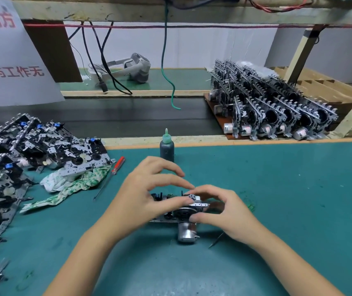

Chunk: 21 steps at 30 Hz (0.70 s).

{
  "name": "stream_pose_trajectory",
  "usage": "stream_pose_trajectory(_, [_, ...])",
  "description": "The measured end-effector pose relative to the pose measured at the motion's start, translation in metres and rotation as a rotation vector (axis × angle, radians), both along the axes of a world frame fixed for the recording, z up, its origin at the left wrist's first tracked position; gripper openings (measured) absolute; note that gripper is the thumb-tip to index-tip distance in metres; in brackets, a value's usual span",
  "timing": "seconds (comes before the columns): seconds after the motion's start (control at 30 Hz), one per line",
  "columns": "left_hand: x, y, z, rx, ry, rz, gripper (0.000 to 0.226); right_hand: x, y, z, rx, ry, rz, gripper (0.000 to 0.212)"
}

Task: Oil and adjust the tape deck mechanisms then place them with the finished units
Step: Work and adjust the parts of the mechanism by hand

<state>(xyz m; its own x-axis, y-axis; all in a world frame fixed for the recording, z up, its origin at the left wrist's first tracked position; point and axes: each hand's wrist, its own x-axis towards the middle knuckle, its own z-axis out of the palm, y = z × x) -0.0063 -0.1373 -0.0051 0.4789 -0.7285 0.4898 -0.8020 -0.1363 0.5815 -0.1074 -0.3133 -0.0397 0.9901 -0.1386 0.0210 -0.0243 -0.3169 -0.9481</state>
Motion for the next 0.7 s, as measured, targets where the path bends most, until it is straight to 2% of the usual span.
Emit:
stream_pose_trajectory(0.2, [0.002, -0.003, -0.005, 0.031, 0.104, -0.050, 0.007, -0.001, 0.005, -0.008, 0.103, -0.007, -0.003, 0.032])
stream_pose_trajectory(0.47, [0.003, -0.005, -0.006, 0.014, 0.168, -0.051, 0.010, 0.003, 0.007, -0.011, 0.168, -0.044, 0.028, 0.030])
stream_pose_trajectory(0.7, [0.000, -0.005, -0.008, 0.008, 0.173, -0.032, 0.009, 0.002, 0.013, -0.016, 0.148, -0.111, -0.033, 0.029])
